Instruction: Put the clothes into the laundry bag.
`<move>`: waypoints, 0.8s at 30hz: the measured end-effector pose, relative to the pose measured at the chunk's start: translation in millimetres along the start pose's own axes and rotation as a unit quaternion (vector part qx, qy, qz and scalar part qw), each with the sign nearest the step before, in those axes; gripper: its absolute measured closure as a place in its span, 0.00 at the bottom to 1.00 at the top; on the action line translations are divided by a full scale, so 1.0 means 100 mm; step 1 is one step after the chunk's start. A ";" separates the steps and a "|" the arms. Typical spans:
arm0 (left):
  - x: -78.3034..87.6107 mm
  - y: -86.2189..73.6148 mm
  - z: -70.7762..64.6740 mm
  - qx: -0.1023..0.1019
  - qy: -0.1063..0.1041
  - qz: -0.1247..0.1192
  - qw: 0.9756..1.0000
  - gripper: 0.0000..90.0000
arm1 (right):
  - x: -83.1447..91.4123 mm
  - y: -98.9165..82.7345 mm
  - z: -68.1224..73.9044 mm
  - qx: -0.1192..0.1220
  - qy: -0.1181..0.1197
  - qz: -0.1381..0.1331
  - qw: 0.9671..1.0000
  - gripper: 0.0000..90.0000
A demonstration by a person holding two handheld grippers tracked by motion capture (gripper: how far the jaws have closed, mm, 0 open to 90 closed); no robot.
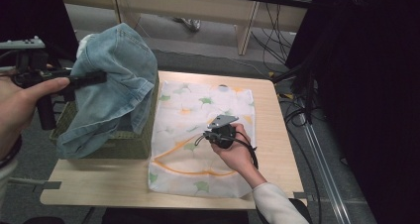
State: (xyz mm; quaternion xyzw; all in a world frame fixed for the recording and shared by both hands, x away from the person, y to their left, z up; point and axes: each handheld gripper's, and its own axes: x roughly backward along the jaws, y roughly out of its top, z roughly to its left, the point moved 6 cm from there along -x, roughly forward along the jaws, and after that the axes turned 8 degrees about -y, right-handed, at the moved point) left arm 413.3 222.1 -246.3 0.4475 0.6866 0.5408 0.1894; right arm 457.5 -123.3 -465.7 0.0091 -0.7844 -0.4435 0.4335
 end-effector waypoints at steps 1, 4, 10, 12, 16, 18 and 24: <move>0.00 0.00 -0.04 -0.003 -0.003 -0.001 1.000 0.73 | 0.00 0.00 0.00 0.000 0.000 0.000 1.000 1.00; 0.01 0.01 -0.10 -0.007 -0.010 0.000 1.000 0.73 | 0.01 0.01 0.00 -0.003 0.000 -0.001 1.000 1.00; 0.00 0.01 -0.30 -0.022 -0.030 0.004 0.999 0.73 | 0.00 0.01 -0.01 -0.002 0.000 -0.003 1.000 1.00; 0.00 0.01 -0.35 -0.025 -0.036 0.005 0.999 0.73 | 0.01 0.01 -0.01 -0.002 -0.001 -0.003 1.000 1.00; -0.01 0.00 -0.41 -0.029 -0.043 0.009 0.999 0.73 | 0.01 0.01 -0.01 -0.005 0.000 -0.003 1.000 1.00; -0.02 0.00 -0.43 -0.031 -0.046 0.012 0.998 0.73 | 0.01 0.01 -0.01 -0.005 -0.001 -0.002 1.000 1.00; -0.05 -0.01 -0.57 -0.039 -0.064 0.016 0.997 0.73 | 0.00 0.01 -0.01 -0.006 0.001 -0.004 1.000 1.00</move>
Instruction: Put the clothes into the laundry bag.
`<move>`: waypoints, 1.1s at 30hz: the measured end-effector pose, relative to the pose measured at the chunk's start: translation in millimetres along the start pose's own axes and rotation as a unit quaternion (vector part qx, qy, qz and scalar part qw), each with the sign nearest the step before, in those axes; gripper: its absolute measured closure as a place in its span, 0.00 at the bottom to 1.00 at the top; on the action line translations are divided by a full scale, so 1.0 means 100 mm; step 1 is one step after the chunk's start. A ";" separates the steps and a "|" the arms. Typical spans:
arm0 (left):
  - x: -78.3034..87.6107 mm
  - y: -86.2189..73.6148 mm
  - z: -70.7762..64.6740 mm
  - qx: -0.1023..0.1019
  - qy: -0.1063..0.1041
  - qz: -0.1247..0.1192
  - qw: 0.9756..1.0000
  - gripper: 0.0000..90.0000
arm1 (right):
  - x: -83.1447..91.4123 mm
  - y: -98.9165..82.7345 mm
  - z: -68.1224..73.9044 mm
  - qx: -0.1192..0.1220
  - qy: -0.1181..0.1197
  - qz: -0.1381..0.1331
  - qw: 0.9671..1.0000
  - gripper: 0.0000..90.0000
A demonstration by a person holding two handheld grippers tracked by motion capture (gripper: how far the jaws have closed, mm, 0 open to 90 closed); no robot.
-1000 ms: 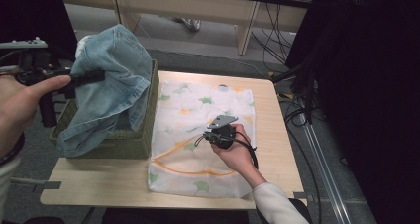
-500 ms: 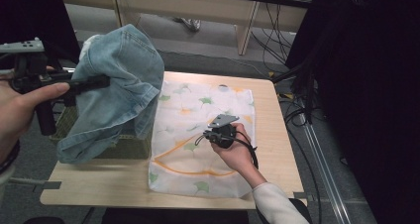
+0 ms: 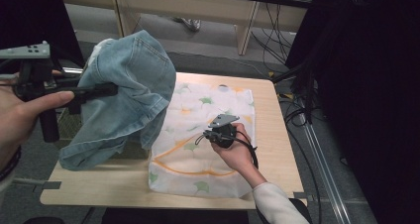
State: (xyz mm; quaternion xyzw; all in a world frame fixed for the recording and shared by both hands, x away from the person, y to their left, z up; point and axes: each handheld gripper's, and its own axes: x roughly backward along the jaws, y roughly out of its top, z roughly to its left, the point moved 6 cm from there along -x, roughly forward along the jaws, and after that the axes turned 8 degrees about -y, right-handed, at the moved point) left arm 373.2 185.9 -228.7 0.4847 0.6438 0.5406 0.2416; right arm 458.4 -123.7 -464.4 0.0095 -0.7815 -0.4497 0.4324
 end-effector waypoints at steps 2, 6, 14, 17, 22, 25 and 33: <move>-0.01 0.00 -0.02 -0.002 -0.004 0.002 1.000 0.73 | 0.00 0.00 0.00 0.000 0.000 0.000 1.000 1.00; -0.04 0.00 -0.09 -0.003 -0.017 0.005 1.000 0.73 | 0.00 0.00 0.00 -0.001 0.000 -0.001 1.000 1.00; -0.11 -0.02 -0.22 -0.010 -0.037 0.016 0.999 0.73 | 0.00 0.00 0.00 -0.002 -0.001 -0.001 1.000 1.00; -0.12 -0.02 -0.24 -0.011 -0.041 0.017 0.999 0.73 | 0.00 0.00 0.00 -0.002 -0.001 0.000 1.000 1.00; -0.15 -0.02 -0.31 -0.015 -0.052 0.019 0.998 0.73 | 0.00 0.00 0.00 -0.001 0.000 0.000 1.000 1.00; -0.16 -0.02 -0.34 -0.016 -0.057 0.021 0.998 0.73 | 0.00 0.00 0.00 -0.001 0.000 0.000 1.000 1.00; -0.24 -0.06 -0.43 -0.019 -0.074 0.032 0.997 0.73 | 0.00 0.00 0.00 -0.002 0.000 0.001 1.000 1.00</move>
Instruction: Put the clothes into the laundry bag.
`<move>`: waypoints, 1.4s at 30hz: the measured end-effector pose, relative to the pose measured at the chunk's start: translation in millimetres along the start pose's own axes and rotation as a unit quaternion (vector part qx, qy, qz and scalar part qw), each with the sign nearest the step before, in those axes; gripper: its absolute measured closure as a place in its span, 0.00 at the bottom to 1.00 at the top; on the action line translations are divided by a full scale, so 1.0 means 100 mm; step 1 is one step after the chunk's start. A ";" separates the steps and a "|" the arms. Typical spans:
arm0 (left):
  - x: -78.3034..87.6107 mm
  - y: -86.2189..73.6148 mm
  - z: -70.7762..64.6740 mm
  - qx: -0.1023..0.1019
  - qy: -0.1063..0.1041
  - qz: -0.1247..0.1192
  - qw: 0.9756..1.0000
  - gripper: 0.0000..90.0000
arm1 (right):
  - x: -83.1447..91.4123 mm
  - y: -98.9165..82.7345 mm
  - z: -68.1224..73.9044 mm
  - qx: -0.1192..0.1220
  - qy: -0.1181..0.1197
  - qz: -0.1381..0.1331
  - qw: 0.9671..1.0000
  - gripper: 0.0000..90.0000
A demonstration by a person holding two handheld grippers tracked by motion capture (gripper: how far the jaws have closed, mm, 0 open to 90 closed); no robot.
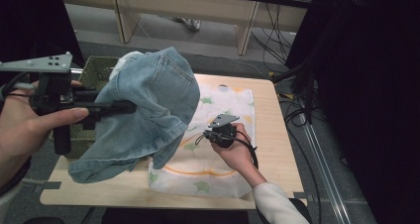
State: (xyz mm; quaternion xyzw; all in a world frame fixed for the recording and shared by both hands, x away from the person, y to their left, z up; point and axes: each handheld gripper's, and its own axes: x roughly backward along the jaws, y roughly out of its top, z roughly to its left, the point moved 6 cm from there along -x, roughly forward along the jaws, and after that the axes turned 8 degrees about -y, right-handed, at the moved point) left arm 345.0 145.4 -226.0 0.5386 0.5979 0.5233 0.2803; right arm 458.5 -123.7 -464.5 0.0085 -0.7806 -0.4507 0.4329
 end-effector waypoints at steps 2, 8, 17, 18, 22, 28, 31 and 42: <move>-0.02 -0.01 -0.01 0.000 -0.003 0.003 1.000 0.73 | 0.00 0.00 0.01 -0.003 0.002 0.002 1.000 1.00; -0.14 -0.05 -0.02 0.000 -0.011 0.020 1.000 0.73 | 0.00 0.00 0.01 -0.002 0.003 0.002 1.000 1.00; -0.28 -0.15 -0.02 0.007 -0.021 0.037 0.999 0.72 | 0.00 0.00 0.00 -0.003 0.002 0.002 1.000 1.00; -0.31 -0.18 -0.01 0.010 -0.022 0.041 0.999 0.73 | 0.00 0.00 0.00 -0.003 0.002 0.002 1.000 1.00; -0.41 -0.29 0.03 0.019 -0.026 0.059 0.998 0.72 | 0.00 0.00 0.00 -0.002 0.001 0.001 1.000 1.00; -0.62 -0.53 0.11 0.031 -0.025 0.095 0.995 0.72 | 0.00 0.00 0.00 -0.001 0.003 0.001 1.000 1.00; -0.68 -0.61 0.14 0.038 -0.026 0.105 0.993 0.72 | 0.00 -0.01 0.00 -0.002 0.002 0.001 1.000 1.00; -0.69 -0.71 0.21 0.038 -0.020 0.118 0.992 0.72 | -0.01 -0.02 0.00 -0.003 0.004 0.005 1.000 1.00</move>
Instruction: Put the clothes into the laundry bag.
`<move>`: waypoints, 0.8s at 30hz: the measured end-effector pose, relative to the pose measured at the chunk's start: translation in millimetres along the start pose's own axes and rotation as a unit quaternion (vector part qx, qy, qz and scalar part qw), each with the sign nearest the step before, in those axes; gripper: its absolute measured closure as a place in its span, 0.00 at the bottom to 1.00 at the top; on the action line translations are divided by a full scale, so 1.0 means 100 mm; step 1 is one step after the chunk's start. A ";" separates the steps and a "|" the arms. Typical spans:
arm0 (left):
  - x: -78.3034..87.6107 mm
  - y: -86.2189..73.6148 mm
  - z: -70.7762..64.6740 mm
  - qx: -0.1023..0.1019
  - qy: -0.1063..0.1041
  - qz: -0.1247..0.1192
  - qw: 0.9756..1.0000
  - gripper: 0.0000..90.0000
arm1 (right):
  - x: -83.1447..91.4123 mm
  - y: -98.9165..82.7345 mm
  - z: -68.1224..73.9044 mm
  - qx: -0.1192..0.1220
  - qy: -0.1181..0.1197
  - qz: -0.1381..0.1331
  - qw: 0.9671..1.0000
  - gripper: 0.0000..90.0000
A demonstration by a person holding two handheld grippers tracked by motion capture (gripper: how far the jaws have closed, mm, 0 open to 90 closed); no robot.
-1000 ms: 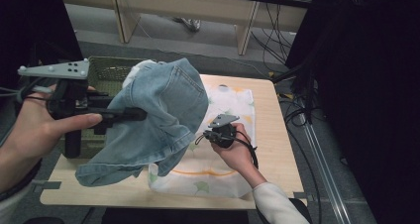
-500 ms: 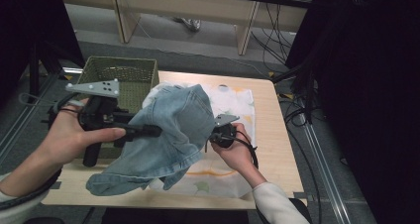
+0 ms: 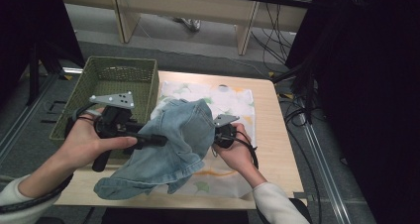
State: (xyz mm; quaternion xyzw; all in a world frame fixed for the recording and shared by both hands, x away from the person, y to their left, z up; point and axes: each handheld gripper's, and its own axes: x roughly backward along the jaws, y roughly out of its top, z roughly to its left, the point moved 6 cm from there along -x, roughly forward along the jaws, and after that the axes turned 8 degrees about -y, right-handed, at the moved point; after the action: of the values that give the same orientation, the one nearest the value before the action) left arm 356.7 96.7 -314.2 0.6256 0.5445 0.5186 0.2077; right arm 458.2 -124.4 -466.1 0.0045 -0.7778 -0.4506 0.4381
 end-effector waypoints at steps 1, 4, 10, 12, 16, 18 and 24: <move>0.03 -0.01 -0.01 -0.001 0.001 0.000 1.000 0.72 | 0.00 0.00 0.00 -0.001 0.001 -0.001 1.000 1.00; 0.09 -0.06 -0.01 0.000 0.008 0.009 1.000 0.72 | 0.00 0.00 0.00 -0.005 -0.001 0.000 1.000 1.00; 0.14 -0.21 0.05 0.012 0.024 0.034 0.999 0.72 | -0.01 0.01 0.00 0.000 0.002 -0.002 1.000 1.00; 0.11 -0.25 0.07 0.014 0.027 0.046 0.998 0.72 | -0.01 0.01 0.00 -0.001 -0.001 -0.003 1.000 1.00; -0.04 -0.31 0.13 0.016 0.030 0.071 0.997 0.72 | 0.00 0.01 0.02 -0.010 -0.001 0.002 1.000 1.00; -0.13 -0.34 0.16 0.017 0.029 0.083 0.996 0.72 | 0.00 0.01 0.02 -0.012 -0.002 0.001 1.000 1.00; -0.41 -0.45 0.24 0.016 0.034 0.125 0.991 0.72 | 0.00 0.03 0.00 -0.002 0.002 -0.010 1.000 1.00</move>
State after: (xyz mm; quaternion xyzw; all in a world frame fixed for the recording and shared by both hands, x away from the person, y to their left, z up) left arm 362.2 81.9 -377.5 0.6740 0.4770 0.5527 0.1124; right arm 459.0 -123.2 -464.0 0.0119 -0.7761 -0.4565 0.4350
